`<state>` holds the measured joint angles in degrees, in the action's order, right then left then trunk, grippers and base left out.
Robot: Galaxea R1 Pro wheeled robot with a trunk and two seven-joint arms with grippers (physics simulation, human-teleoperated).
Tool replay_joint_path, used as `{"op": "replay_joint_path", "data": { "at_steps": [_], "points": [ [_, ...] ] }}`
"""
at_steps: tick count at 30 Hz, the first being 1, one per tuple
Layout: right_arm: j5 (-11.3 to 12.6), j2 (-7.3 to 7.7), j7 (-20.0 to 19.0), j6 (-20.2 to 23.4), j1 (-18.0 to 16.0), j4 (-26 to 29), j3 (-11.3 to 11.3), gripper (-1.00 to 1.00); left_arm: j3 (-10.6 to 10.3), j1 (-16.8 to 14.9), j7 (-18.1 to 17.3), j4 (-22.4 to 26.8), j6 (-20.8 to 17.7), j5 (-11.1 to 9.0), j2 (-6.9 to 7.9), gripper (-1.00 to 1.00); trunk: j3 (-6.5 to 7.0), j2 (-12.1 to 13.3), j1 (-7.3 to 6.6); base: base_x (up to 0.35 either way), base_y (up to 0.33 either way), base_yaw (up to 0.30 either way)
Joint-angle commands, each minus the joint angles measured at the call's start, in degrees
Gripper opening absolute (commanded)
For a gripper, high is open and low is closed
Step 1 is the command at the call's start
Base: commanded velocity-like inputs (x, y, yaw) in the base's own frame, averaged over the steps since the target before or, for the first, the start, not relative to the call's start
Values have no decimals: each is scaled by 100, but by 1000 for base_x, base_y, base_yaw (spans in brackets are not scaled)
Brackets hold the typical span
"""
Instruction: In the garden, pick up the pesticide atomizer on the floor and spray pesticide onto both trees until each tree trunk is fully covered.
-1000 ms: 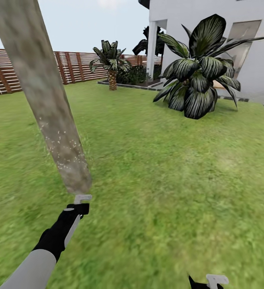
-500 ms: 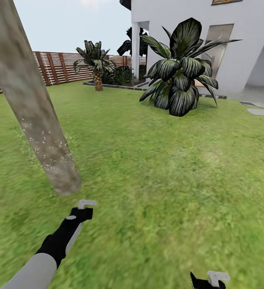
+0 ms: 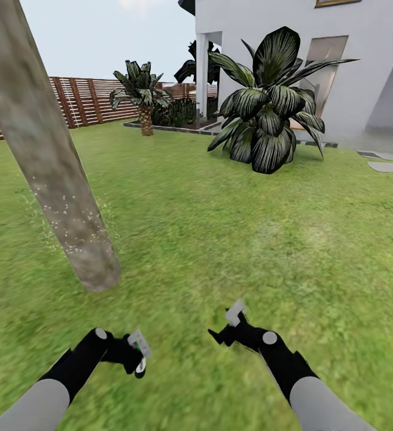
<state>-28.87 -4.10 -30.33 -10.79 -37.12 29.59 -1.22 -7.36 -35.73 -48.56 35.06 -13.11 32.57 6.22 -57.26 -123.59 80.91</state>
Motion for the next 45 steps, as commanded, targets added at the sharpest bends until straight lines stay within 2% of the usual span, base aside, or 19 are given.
{"op": "replay_joint_path", "data": {
  "at_steps": [1,2,3,6,8,11,12,14,19,23,24,25,27,29,32,37,42,43,45],
  "points": [
    [-1,-7,-211,160,-7,173,31,100,0,2,-81,1,5,126,5,-100,0,0,0,0,0,0],
    [3,-16,-480,416,-12,301,53,100,-6,-2,-232,1,14,243,5,-100,0,0,0,0,0,0],
    [3,-18,-576,486,-13,331,58,100,-9,-9,-344,1,17,343,4,-100,0,0,0,0,0,0],
    [5,-13,-818,559,-14,352,60,100,-1,-30,-536,1,11,808,-14,-100,0,0,0,0,0,0],
    [4,-12,-1049,560,-14,360,63,100,-1,-32,-575,1,7,921,-32,-100,0,0,0,0,0,0],
    [-2,-12,-1158,560,-15,355,135,100,-3,-38,-882,7,-2,998,-51,-100,0,0,0,0,0,0],
    [-3,-12,-1164,560,-15,355,273,-100,-3,-39,-943,13,-5,1048,-62,-100,0,0,0,0,0,0],
    [-1,-7,-1168,560,-14,360,512,-100,-3,-46,-1000,17,-8,1091,-69,-100,0,0,0,0,0,0],
    [-10,-8,-1246,561,-15,350,630,-100,-2,-48,-1019,16,3,1089,-106,-100,0,0,0,0,0,0],
    [-13,-12,-1479,553,-15,346,1490,-100,-12,-105,-1024,18,10,1081,-168,-100,0,0,0,0,0,0],
    [-9,-12,-1490,552,-15,350,1645,-100,-71,-116,-1042,18,12,1078,-195,-100,0,0,0,0,0,0],
    [-6,-12,-1499,552,-16,353,1761,-100,-263,-123,-1076,18,17,1077,-220,-100,0,0,0,0,0,0],
    [-8,-12,-1517,550,-16,354,1803,-100,-429,-130,-1090,29,18,1076,-248,-100,0,0,0,0,0,0],
    [-18,-19,-1666,544,-17,366,1824,-100,-494,-137,-1094,43,58,1076,-337,-100,0,0,0,0,0,0],
    [-22,-20,-1732,543,-19,425,1827,-100,-502,-191,-1094,24,305,1085,-463,-100,0,0,0,0,0,0],
    [-22,-21,-1840,543,-20,442,1827,-100,-503,-257,-1089,10,354,1096,-688,-100,0,0,0,0,0,0],
    [-22,-38,-1854,543,-21,452,1827,-100,-503,-259,-1030,10,353,1108,-764,-100,0,0,0,0,0,0],
    [-22,-66,-1854,543,-22,472,1860,-100,-503,-259,-1027,10,353,1109,-798,-100,0,0,0,0,0,0],
    [-31,-100,-1854,543,-22,512,2063,-100,-503,-259,-1025,23,353,1104,-856,-100,0,0,0,0,0,0]
  ]
}}
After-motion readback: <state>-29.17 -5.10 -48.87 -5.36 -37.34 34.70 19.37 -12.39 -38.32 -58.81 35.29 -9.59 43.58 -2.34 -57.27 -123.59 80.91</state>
